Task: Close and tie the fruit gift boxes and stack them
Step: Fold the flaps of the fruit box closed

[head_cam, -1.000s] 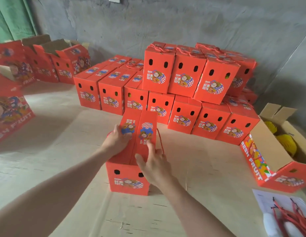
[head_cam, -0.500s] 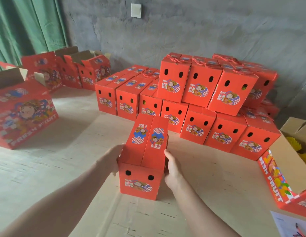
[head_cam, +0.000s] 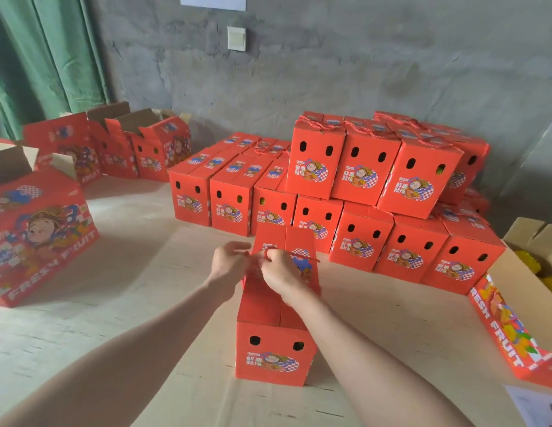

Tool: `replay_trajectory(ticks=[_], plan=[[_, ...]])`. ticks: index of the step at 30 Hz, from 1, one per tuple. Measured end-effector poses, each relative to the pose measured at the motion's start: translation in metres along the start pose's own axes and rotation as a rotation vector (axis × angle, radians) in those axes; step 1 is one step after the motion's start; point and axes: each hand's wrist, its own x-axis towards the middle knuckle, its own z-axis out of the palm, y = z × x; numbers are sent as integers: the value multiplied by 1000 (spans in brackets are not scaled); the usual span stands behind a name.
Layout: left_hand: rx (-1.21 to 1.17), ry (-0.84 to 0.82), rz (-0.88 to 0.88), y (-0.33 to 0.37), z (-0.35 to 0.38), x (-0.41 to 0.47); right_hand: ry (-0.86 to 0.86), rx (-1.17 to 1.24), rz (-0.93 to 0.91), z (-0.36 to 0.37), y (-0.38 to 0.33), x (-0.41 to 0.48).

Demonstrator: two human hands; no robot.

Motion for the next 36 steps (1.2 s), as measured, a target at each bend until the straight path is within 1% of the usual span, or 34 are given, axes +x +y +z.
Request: replay_trajectory(ticks=[1, 3, 5, 7, 8, 9, 11, 12, 13, 15, 17, 18, 21, 25, 26, 28, 29, 30, 31, 33, 34, 36], plan=[[-42, -56, 86, 15, -1, 5, -23, 123, 28, 2, -4, 2], [-6, -166, 315, 53, -2, 14, -33, 338, 69, 2, -15, 6], [162, -290, 505, 85, -1, 25, 27, 420, 48, -1, -32, 11], [366, -331, 605, 97, -3, 38, 144, 521, 12, -8, -50, 20], [364, -315, 609, 96, -5, 43, 209, 549, -9, -11, -60, 24], [297, -271, 606, 91, -10, 44, 253, 561, -39, -13, -68, 29], [171, -111, 614, 67, -22, 46, 280, 546, -100, -10, -85, 35], [158, -93, 589, 50, -29, 47, 289, 532, -116, -7, -91, 39], [171, -145, 530, 31, -37, 46, 311, 517, -121, -4, -97, 43], [287, -340, 400, -2, -55, 42, 357, 488, -127, 0, -108, 54], [363, -472, 356, -14, -76, 46, 363, 467, -152, 3, -123, 64], [357, -488, 351, -9, -86, 53, 366, 463, -171, 5, -132, 69], [371, -462, 425, 20, -107, 78, 427, 486, -243, 7, -165, 81], [325, -378, 499, 75, -131, 107, 496, 448, -373, -2, -223, 103], [291, -386, 510, 88, -137, 114, 514, 433, -401, -5, -237, 109], [143, -502, 510, 106, -147, 127, 564, 410, -440, -13, -262, 124], [98, -563, 523, 110, -151, 130, 594, 401, -456, -18, -272, 132], [101, -588, 575, 112, -153, 131, 617, 396, -472, -24, -280, 140], [145, -550, 673, 112, -153, 132, 629, 397, -493, -30, -288, 149], [177, -370, 865, 112, -149, 137, 625, 403, -532, -38, -299, 166], [178, -298, 902, 116, -145, 142, 619, 404, -549, -41, -304, 175], [202, -251, 893, 131, -137, 154, 610, 406, -588, -49, -312, 191]])
